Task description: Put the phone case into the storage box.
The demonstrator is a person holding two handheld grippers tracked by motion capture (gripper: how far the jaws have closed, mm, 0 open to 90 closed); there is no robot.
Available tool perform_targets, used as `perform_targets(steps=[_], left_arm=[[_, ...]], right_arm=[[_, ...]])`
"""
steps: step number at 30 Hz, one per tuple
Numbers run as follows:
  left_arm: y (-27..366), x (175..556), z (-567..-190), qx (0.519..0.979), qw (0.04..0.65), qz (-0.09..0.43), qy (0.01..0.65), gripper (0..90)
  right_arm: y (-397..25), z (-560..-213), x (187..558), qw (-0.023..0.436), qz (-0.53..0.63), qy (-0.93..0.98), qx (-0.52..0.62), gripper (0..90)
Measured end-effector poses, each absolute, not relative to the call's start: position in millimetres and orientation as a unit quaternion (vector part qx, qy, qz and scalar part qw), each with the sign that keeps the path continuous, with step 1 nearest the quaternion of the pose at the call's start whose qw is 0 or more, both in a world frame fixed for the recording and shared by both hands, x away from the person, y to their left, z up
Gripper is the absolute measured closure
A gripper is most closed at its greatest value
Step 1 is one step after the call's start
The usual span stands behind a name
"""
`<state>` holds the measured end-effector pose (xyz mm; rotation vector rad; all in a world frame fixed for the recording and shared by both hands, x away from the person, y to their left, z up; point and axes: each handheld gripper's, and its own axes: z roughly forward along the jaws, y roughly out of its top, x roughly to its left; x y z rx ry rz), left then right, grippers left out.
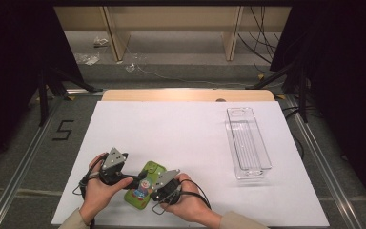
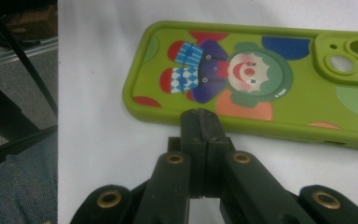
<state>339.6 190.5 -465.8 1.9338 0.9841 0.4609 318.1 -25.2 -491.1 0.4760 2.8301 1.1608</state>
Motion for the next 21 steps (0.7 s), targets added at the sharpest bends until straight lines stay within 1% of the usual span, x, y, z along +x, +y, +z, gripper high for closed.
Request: perform_targets(steps=[2, 3, 4, 6, 7, 8, 9, 10, 11, 14, 15, 16, 17, 18, 21], left_arm=[[191, 339, -466, 0.781, 0.443, 0.185, 0.398, 2.3], [191, 339, -466, 0.783, 0.44, 0.183, 0.399, 2.3], [191, 339, -466, 0.783, 0.44, 0.183, 0.399, 2.3], [191, 339, -466, 0.786, 0.436, 0.18, 0.4, 2.2], [191, 339, -466, 0.788, 0.433, 0.177, 0.4, 1.9], [191, 339, -466, 0.788, 0.433, 0.177, 0.4, 1.7], [191, 339, -466, 0.789, 0.431, 0.177, 0.4, 1.7], [191, 338, -466, 0.792, 0.428, 0.174, 0.398, 0.9], [191, 338, -466, 0.792, 0.428, 0.174, 0.398, 0.7], [191, 338, -467, 0.795, 0.424, 0.172, 0.399, 0.4], [190, 338, -467, 0.795, 0.423, 0.172, 0.399, 0.1], [190, 338, -467, 0.795, 0.423, 0.173, 0.399, 0.1], [190, 338, -467, 0.797, 0.421, 0.173, 0.398, 0.1], [190, 338, -467, 0.797, 0.421, 0.173, 0.398, 0.1], [190, 337, -467, 0.799, 0.416, 0.174, 0.398, 0.1]], right_arm=[[-32, -486, 318, 0.028, 0.382, 0.911, 0.152, 90.0], [-41, -479, 319, 0.037, 0.393, 0.905, 0.157, 86.4], [-41, -479, 319, 0.037, 0.393, 0.905, 0.157, 86.4], [-51, -473, 321, 0.051, 0.403, 0.9, 0.161, 82.4], [-65, -466, 323, 0.071, 0.418, 0.89, 0.167, 75.1], [-65, -466, 323, 0.071, 0.418, 0.89, 0.167, 75.1], [-72, -463, 325, 0.079, 0.427, 0.885, 0.169, 72.5], [-89, -457, 329, 0.093, 0.439, 0.875, 0.181, 66.2], [-89, -457, 329, 0.093, 0.439, 0.875, 0.181, 66.2], [-115, -451, 332, 0.108, 0.461, 0.86, 0.191, 56.8], [-133, -448, 332, 0.115, 0.466, 0.854, 0.199, 52.0], [-133, -448, 332, 0.115, 0.466, 0.854, 0.199, 52.0], [-151, -444, 332, 0.124, 0.472, 0.847, 0.211, 46.6], [-151, -444, 332, 0.124, 0.472, 0.847, 0.211, 46.6], [-170, -442, 330, 0.131, 0.481, 0.839, 0.219, 38.4]])
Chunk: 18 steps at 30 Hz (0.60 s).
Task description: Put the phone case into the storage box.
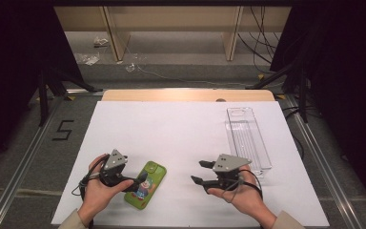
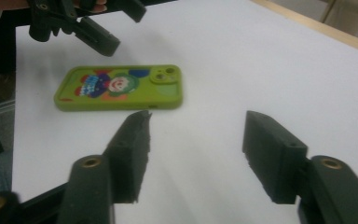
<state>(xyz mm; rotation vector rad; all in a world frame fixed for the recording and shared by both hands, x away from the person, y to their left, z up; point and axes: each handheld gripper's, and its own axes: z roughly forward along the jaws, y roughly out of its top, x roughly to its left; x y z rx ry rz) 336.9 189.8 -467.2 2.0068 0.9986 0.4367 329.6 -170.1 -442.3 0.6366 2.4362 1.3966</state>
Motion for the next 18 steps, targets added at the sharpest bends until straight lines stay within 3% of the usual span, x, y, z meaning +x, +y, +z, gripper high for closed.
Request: perform_targets(steps=[3, 7, 18], left_arm=[[190, 336, -467, 0.798, 0.416, 0.172, 0.401, 0.0], [191, 336, -467, 0.798, 0.415, 0.172, 0.402, 0.0], [190, 334, -467, 0.801, 0.411, 0.169, 0.402, 0.0]], right_arm=[[-192, -444, 325, 0.135, 0.491, 0.831, 0.222, 27.8], [-208, -447, 321, 0.137, 0.503, 0.824, 0.22, 22.1], [-232, -449, 314, 0.15, 0.529, 0.805, 0.222, 17.5]])
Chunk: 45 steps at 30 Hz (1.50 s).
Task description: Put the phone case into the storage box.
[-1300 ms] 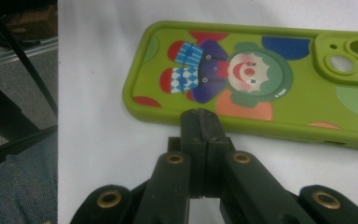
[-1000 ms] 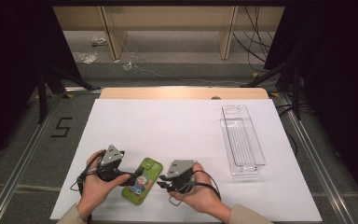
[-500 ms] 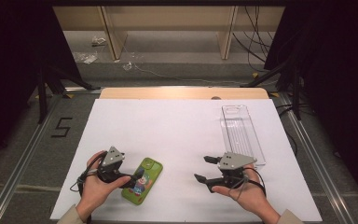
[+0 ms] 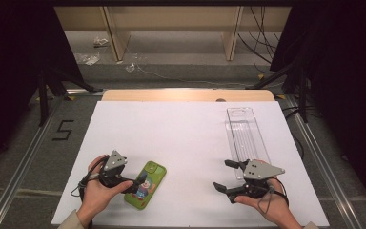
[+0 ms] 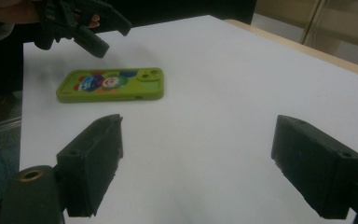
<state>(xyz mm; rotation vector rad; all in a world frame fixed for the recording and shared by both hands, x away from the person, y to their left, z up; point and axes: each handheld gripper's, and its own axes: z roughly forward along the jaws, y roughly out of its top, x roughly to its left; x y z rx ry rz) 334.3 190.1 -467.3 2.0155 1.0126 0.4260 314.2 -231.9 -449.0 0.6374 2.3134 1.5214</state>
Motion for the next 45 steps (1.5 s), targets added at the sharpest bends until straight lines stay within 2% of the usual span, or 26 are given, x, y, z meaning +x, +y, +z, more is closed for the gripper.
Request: perform_targets(steps=[19, 45], left_arm=[[186, 332, -466, 0.814, 0.385, 0.158, 0.406, 0.0], [154, 324, -466, 0.852, 0.294, 0.114, 0.418, 0.0]], right_arm=[[-241, -452, 310, 0.159, 0.534, 0.799, 0.226, 16.4], [-240, -452, 310, 0.16, 0.536, 0.797, 0.228, 16.5]])
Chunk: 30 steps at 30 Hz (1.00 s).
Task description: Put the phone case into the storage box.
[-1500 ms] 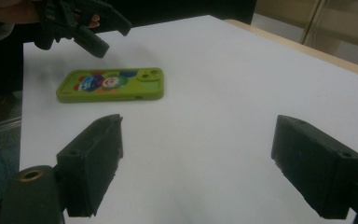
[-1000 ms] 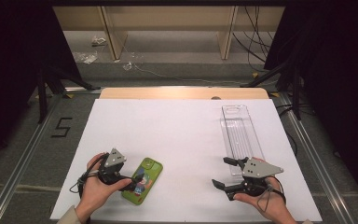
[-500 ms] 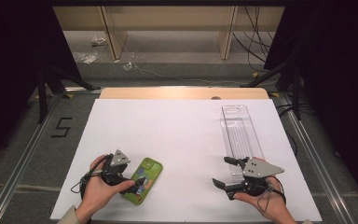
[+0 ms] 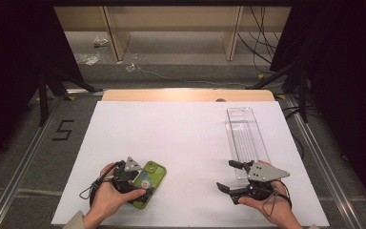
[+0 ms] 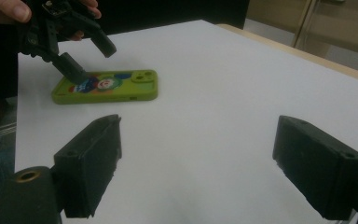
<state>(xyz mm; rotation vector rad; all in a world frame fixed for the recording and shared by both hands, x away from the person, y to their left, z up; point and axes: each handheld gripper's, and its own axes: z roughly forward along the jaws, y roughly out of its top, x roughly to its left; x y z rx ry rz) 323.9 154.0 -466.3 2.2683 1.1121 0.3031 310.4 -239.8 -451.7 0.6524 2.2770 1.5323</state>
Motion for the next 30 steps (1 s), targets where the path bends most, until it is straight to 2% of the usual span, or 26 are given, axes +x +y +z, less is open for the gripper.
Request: perform_targets(steps=[30], left_arm=[[144, 333, -485, 0.861, 0.269, 0.101, 0.42, 0.9]], right_arm=[[-238, -453, 311, 0.155, 0.536, 0.798, 0.228, 16.5]])
